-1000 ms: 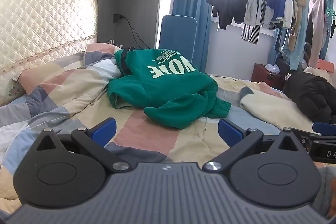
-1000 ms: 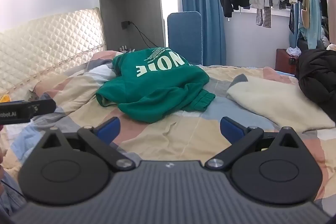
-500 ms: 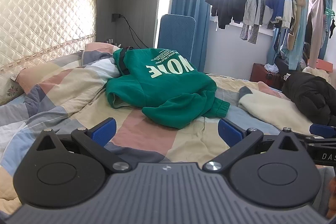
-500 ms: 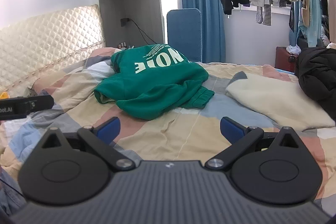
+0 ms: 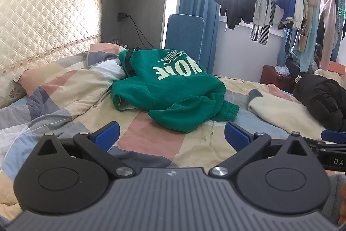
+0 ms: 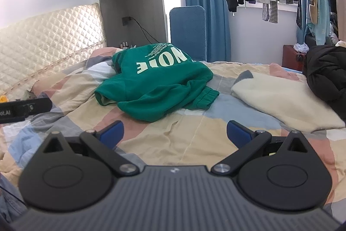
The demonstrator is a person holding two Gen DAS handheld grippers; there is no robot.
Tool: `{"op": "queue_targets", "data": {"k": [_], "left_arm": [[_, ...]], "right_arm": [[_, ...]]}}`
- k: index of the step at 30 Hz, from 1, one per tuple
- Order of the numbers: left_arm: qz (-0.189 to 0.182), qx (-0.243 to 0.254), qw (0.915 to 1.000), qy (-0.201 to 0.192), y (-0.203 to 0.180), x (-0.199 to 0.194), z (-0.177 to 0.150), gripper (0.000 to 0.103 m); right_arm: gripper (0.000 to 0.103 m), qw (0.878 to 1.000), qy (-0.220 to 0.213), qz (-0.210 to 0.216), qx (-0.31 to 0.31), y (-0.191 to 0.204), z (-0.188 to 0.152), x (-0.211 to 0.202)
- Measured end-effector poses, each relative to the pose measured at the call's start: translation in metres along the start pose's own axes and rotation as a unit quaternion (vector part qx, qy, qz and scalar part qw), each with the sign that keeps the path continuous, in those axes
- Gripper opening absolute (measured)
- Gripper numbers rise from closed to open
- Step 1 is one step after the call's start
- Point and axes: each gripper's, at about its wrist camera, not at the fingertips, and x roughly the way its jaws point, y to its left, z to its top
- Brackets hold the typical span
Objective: Fold large clothes
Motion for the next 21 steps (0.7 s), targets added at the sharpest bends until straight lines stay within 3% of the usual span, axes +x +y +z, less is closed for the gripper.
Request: {"op": "queue_targets", "data": {"k": [21], "left_arm": [[0.006,-0.008,0.9999,-0.004,-0.0015,-0.0079,-0.0032,0.103]], "right_arm": [[0.103,1.0,-0.007,0.005,0.003,-0.0038,0.0009,-0.0064]]}}
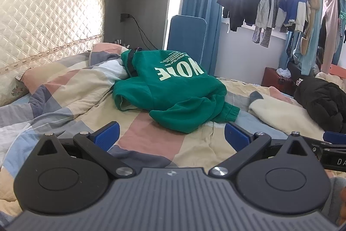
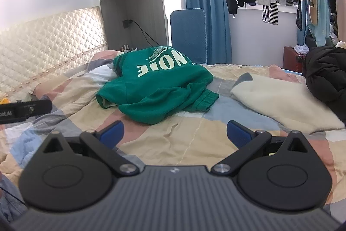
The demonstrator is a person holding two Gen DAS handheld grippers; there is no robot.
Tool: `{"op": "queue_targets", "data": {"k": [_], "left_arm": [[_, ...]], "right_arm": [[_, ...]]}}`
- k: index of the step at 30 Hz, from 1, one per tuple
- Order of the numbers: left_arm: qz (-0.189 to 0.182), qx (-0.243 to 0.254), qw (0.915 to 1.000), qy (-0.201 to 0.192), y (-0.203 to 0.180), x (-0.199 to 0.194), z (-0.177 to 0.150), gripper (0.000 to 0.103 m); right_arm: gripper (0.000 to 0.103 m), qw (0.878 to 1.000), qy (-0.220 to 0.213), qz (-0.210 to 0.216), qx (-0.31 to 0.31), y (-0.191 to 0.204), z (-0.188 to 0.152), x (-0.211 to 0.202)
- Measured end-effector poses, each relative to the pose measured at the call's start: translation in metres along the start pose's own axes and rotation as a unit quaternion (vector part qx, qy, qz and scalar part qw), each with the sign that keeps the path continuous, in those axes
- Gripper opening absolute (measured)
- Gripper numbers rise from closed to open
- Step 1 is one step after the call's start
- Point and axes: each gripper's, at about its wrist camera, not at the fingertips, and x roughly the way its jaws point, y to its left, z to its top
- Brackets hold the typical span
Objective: Fold large clothes
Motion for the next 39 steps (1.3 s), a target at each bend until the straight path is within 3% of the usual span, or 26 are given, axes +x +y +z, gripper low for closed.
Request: {"op": "queue_targets", "data": {"k": [25,39], "left_arm": [[0.014,-0.001,0.9997,-0.019,-0.018,-0.031,0.0,0.103],[0.006,0.001,0.9998,-0.017,-0.019,-0.011,0.008,0.103]], "right_arm": [[0.103,0.999,-0.005,0.037,0.009,-0.007,0.002,-0.006],[0.103,0.999,0.004,0.04,0.005,-0.012,0.005,0.01]]}}
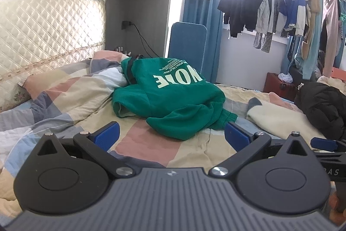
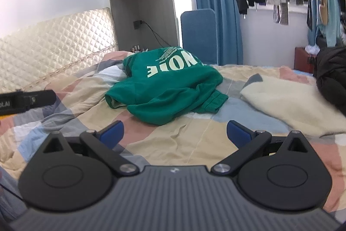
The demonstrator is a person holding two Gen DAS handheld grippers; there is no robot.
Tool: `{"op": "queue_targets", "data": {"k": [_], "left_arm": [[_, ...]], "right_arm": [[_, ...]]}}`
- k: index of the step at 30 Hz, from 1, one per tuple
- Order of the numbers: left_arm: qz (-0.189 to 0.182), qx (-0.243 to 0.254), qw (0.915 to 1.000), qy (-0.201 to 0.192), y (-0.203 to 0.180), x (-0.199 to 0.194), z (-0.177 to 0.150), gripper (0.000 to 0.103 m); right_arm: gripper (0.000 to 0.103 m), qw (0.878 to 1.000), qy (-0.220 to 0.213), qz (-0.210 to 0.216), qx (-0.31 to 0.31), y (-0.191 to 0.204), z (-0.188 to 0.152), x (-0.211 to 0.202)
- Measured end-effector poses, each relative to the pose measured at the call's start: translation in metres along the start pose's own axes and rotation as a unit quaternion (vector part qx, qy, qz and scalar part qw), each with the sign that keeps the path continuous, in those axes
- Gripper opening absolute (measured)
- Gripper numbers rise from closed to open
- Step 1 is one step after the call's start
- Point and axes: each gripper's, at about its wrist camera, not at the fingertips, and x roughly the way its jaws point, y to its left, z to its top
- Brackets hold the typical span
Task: Fold large clothes
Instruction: 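Grasp the green sweatshirt hem with both grippers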
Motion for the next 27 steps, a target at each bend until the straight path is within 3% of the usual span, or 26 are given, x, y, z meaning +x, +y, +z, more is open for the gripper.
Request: {"op": "queue_targets", "data": {"k": [4,15,19,23,27], "left_arm": [[-0.007,-0.005,0.9999,-0.004,0.01,0.026,0.006,0.103],[-0.014,-0.054,0.9979,0.033,0.065,0.14,0.035,0.103],[-0.02,-0.058,0.9972,0.042,0.081,0.19,0.043,0.103],[-0.035,-0.061,0.9962,0.052,0.097,0.245,0.033,0.103],[-0.056,-0.067,0.9942,0.064,0.115,0.303,0.007,0.103]], "right_arm": [[0.103,1.0,-0.002,0.001,0.01,0.002,0.009,0.016],[0.103,0.999,-0.005,0.003,0.042,0.014,0.045,0.089],[0.103,0.999,0.008,-0.023,0.046,0.023,0.053,0.128],[0.103,0.996,0.005,-0.052,0.069,0.027,0.058,0.177],[0.103,0.993,0.011,-0.05,0.103,0.019,0.053,0.229]]}}
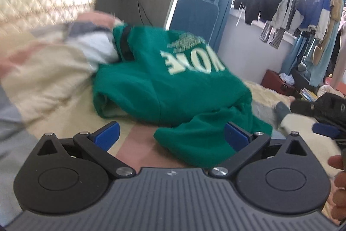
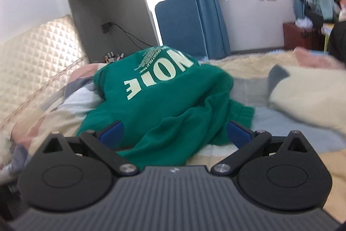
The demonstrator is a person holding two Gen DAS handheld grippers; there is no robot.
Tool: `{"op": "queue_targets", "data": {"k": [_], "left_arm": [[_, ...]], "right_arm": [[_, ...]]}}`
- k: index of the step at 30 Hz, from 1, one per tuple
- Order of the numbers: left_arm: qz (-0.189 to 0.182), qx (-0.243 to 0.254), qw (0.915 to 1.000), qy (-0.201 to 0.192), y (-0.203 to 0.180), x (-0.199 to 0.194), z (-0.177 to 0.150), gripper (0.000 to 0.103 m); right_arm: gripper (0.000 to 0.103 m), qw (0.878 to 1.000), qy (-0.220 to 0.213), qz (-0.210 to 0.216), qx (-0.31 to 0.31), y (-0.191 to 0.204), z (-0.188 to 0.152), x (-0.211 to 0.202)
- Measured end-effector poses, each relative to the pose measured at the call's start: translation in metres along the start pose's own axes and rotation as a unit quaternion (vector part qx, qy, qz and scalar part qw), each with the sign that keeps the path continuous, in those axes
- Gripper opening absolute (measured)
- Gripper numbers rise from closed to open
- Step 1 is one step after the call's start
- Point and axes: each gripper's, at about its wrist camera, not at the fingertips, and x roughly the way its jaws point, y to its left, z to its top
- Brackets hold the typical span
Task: Fold large clothes
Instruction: 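Grasp the green sweatshirt hem with both grippers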
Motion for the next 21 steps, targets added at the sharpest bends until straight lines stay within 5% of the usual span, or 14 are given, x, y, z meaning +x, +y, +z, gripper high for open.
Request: {"op": "queue_targets", "data": {"k": [5,10,14,18,21], "left_arm": [[-0.034,-0.028,0.9989,0.016,0.027,0.063,-0.025,0.097],[-0.076,-0.074,0.9935,0.042,0.048,0.119,-0.043,0.085],[-0.092,-0.096,0.9897,0.053,0.047,0.154,-0.056,0.076],[-0.113,-0.098,0.987,0.058,0.04,0.172,-0.06,0.055],[-0.114,-0.083,0.9889,0.045,0.029,0.17,-0.058,0.036]], "right_arm": [[0.103,0.999,0.033,0.01,0.032,-0.023,-0.032,0.07],[0.091,0.994,0.075,0.037,0.069,-0.034,-0.06,0.124],[0.087,0.998,0.048,0.025,0.039,-0.031,-0.069,0.14],[0.061,0.99,0.093,0.054,0.087,-0.046,-0.077,0.164],[0.038,0.991,0.081,0.078,0.067,-0.042,-0.076,0.162]]}}
